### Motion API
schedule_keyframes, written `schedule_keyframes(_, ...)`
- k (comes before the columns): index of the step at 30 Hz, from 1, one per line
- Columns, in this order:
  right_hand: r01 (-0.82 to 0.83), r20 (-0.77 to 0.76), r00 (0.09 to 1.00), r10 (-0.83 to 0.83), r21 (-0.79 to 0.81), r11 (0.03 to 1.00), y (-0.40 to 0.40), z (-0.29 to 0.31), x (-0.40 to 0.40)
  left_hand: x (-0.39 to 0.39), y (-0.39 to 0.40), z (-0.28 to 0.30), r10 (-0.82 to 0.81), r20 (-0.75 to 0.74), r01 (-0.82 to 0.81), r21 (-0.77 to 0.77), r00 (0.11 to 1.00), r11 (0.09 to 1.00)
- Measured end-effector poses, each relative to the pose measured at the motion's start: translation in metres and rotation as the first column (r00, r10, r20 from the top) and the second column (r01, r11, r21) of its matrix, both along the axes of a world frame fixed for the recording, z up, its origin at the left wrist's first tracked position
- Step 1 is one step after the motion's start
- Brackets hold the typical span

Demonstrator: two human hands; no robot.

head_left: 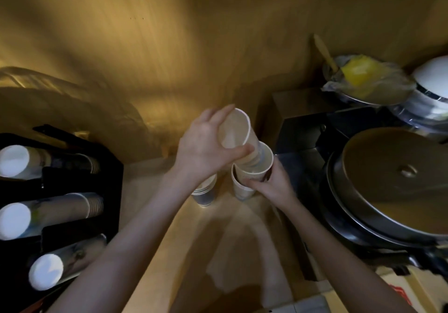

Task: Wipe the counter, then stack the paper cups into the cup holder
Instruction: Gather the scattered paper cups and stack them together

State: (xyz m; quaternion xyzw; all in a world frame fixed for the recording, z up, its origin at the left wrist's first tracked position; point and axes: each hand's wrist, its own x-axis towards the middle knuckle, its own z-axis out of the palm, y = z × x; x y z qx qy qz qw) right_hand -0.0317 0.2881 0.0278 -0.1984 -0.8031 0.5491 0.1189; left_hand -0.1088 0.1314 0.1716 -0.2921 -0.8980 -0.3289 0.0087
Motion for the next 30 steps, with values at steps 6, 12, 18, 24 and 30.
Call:
schedule_keyframes(6,0.005,-0.025,1.0,-0.005,0.004,1.0,-0.003,-0.01,-0.006,0.0,0.037,-0.043,-0.142,-0.028,0.132,-0.229,0.989,0.964)
schedule_keyframes(12,-0.017,-0.006,1.0,0.016,-0.161,0.987,-0.004,-0.021,-0.006,0.0,0.052,-0.084,-0.183,0.044,0.187,-0.346,0.982,0.92)
schedule_keyframes(18,-0.076,0.11,0.99,0.089,-0.123,0.99,0.0,-0.041,0.004,0.0,0.053,-0.118,-0.185,0.195,0.249,-0.39,0.963,0.886)
schedule_keyframes(24,-0.009,0.122,0.992,0.039,-0.234,0.972,-0.004,-0.049,0.008,-0.003,0.06,-0.124,-0.156,0.207,0.223,-0.357,0.966,0.907)
schedule_keyframes(30,0.375,0.482,0.876,0.02,-0.706,0.601,-0.016,-0.032,0.009,-0.004,0.064,-0.126,-0.114,0.252,0.212,-0.41,0.961,0.887)
